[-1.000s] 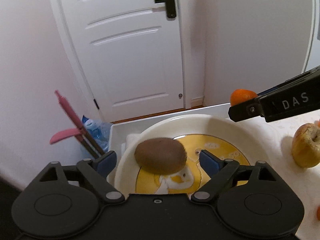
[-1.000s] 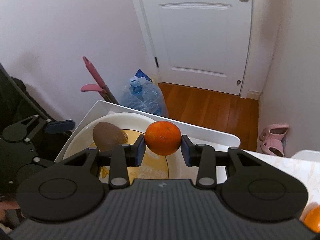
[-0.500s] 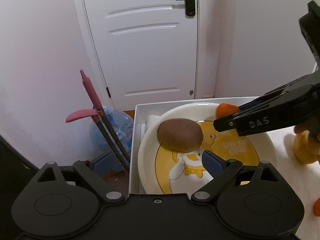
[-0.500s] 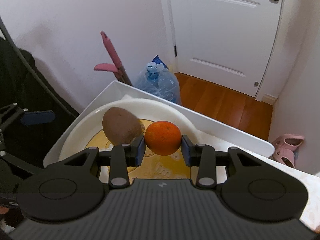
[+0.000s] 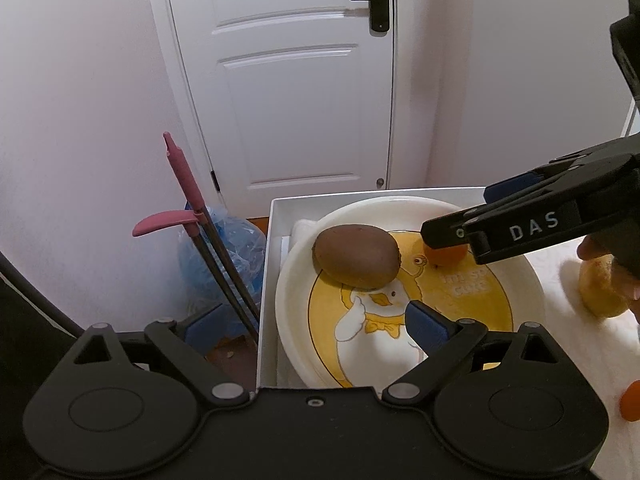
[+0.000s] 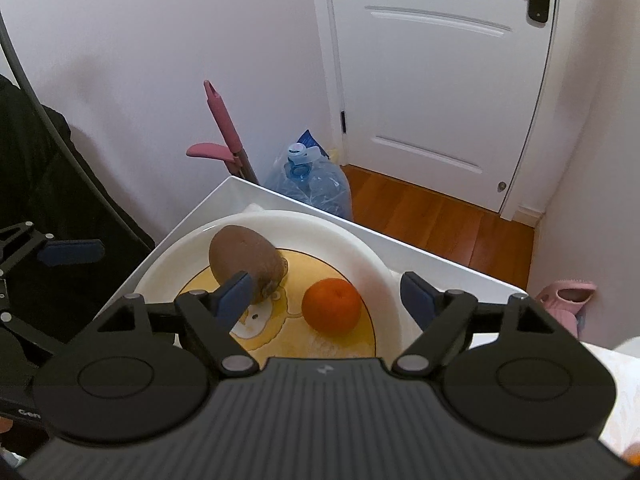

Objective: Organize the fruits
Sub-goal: 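Carry kiwi and tangerine into the duck bowl and open both tools, then grasp the large yellow apple with the left tool while the right tool grasps the green apple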

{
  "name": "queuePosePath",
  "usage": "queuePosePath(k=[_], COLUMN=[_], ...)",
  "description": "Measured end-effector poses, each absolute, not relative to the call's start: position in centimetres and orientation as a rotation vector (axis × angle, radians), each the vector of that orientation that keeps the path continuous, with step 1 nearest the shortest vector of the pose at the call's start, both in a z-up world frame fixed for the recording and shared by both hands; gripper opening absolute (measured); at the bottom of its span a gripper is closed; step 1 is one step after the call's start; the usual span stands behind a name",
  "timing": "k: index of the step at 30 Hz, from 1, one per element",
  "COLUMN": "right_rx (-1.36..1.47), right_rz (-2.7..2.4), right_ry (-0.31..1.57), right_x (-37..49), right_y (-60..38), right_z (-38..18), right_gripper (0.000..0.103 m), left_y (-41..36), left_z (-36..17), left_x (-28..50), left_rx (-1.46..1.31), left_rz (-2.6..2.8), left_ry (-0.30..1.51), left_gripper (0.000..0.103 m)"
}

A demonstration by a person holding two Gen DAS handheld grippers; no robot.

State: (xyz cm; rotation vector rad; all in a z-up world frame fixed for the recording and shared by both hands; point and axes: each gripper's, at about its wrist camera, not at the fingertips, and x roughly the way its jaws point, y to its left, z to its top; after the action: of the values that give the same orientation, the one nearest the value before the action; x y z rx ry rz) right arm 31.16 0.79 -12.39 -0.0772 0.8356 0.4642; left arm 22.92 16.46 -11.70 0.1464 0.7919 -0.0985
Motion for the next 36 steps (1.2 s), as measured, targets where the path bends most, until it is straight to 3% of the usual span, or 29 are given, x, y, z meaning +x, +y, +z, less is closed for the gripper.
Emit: queuePosePath(k=[7, 10, 27, 36], right_rx=[-0.057, -0.043, 0.009, -0.014], right_rz=[0.434, 0.409, 0.289, 0.248], right_ry=[0.819, 0.812, 0.757, 0.755], right_x=[29.6, 28.5, 19.1, 13.7], right_y=[0.0, -0.8, -11.0, -17.4], right_z=[-10.5, -9.6, -4.0, -3.8], right_gripper=[0.096, 0.103, 0.103, 0.103], left_y=[16.1, 15.8, 12.0, 7.4], left_z=[-10.8, -10.1, -5.4, -4.7], left_x=[22.3, 21.9, 16.1, 13.1], left_rx=[0.134, 0.125, 0.08, 0.064], left_rz=[-0.109, -0.115, -0.097, -0.129], left_ry=[0.78, 0.773, 0.701, 0.685], left_gripper=[0.098, 0.099, 0.103, 0.103])
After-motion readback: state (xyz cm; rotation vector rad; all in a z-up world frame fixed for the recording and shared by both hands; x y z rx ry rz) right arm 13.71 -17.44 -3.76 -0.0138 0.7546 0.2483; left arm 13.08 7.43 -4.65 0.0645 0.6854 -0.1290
